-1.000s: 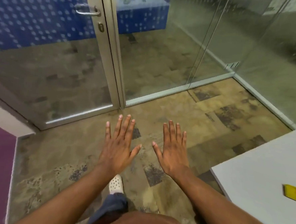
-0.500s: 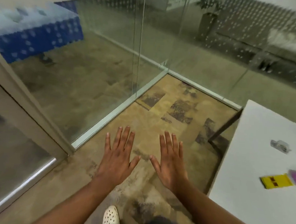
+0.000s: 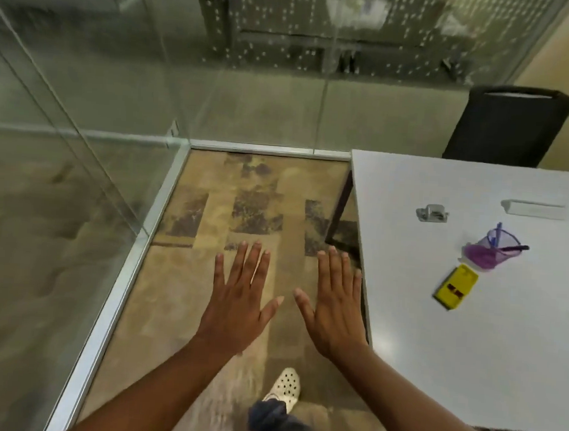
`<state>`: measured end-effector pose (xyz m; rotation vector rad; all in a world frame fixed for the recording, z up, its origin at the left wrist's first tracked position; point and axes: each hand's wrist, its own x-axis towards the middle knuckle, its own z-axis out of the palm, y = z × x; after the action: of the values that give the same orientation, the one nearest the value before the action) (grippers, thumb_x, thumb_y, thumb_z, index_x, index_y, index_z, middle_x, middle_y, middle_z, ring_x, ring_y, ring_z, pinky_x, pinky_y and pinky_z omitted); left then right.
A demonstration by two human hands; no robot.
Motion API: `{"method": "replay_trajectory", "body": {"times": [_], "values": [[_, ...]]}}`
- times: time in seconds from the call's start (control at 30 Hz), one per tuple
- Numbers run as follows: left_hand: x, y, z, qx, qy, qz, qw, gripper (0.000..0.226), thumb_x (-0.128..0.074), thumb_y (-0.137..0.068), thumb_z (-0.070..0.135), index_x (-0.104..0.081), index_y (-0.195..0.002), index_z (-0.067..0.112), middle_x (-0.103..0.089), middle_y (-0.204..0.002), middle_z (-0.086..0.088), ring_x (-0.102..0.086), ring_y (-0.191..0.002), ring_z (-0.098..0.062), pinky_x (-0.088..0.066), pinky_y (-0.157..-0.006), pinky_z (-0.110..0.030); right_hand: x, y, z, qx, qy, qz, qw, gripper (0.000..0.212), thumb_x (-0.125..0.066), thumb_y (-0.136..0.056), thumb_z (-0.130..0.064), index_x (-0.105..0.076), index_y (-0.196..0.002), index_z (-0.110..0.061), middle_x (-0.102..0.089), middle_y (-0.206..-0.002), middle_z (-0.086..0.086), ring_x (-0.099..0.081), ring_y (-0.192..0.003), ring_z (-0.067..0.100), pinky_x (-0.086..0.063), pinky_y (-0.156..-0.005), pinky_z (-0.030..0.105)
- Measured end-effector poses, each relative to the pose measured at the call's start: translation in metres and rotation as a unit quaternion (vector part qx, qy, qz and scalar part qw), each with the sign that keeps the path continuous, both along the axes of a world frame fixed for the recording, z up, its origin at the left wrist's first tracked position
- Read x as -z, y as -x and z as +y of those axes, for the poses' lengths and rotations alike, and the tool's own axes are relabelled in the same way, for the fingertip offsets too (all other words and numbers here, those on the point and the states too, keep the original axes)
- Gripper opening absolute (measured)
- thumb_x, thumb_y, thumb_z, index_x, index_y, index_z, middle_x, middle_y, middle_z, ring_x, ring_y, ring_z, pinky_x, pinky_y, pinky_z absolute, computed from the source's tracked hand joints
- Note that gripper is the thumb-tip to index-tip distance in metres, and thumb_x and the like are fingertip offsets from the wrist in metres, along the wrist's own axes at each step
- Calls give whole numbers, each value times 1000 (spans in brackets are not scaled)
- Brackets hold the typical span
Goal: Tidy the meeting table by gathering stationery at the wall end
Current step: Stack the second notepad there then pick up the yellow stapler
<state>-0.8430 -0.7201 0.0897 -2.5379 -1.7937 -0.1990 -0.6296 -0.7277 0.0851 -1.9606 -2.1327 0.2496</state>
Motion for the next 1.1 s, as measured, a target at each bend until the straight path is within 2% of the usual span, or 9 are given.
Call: {"method": "replay_trajectory", "body": {"times": [0.2, 0.37, 0.5, 0.67, 0.73, 0.87, 0.93, 1.1], "values": [[-15, -49, 110, 92, -11, 6, 996, 86, -33, -102, 64, -15, -167, 11, -5, -177, -12, -1, -163, -33, -14, -125, -70, 5, -48, 72, 73, 1, 3, 997, 85, -16, -104, -71, 7, -168, -19, 21, -174, 4, 24, -160, 23, 2, -131, 55], [-13, -118, 161, 186, -7, 4, 982, 85, -36, -104, 62, -11, -168, 13, -2, -177, -11, 1, -164, -31, -13, -126, -68, 4, -96, 95, 162, 3, 14, 987, 84, -14, -104, -71, 9, -167, -21, 23, -174, 3, 26, -159, 24, 4, -131, 55], [-5, -171, 199, 268, 9, 16, 963, 82, -27, -106, 63, -8, -168, 14, 0, -177, -10, -1, -164, -31, -15, -126, -68, 18, -128, 103, 251, 13, 27, 968, 85, -3, -101, -75, 12, -167, -23, 23, -174, 2, 24, -160, 25, 2, -131, 56], [10, -225, 244, 352, 36, 7, 935, 83, -8, -103, 70, -2, -168, 19, -1, -177, -10, -4, -163, -33, -13, -126, -69, 33, -157, 112, 344, 16, 25, 938, 83, -6, -102, -74, 13, -166, -26, 21, -175, 1, 21, -161, 25, 1, -130, 56], [21, -245, 262, 377, 48, -1, 925, 84, -12, -103, 73, -2, -168, 22, 0, -177, -9, -3, -163, -33, -9, -127, -68, 36, -165, 121, 375, 24, 22, 927, 83, -9, -103, -73, 7, -167, -23, 17, -176, 3, 17, -162, 27, -2, -130, 57], [40, -278, 304, 450, 55, -9, 891, 88, -35, -101, 72, -9, -169, 20, 3, -177, -8, 2, -164, -31, 1, -128, -61, 36, -177, 144, 436, 49, 14, 898, 85, -8, -102, -75, 5, -168, -22, 17, -175, 4, 17, -162, 28, -4, -130, 58], [45, -292, 320, 478, 59, -13, 876, 89, -38, -101, 71, -12, -168, 19, 0, -177, -9, 1, -164, -31, -1, -128, -61, 34, -179, 151, 460, 55, 5, 886, 83, -14, -104, -72, 4, -168, -22, 19, -175, 3, 18, -162, 27, -5, -131, 58], [53, -325, 362, 548, 98, 2, 831, 83, -37, -105, 64, -13, -168, 16, -4, -177, -12, -7, -162, -35, -23, -125, -65, 34, -179, 177, 507, 74, -20, 858, 82, -31, -106, -65, -4, -168, -19, 11, -176, 5, 12, -163, 28, -7, -131, 56]]}}
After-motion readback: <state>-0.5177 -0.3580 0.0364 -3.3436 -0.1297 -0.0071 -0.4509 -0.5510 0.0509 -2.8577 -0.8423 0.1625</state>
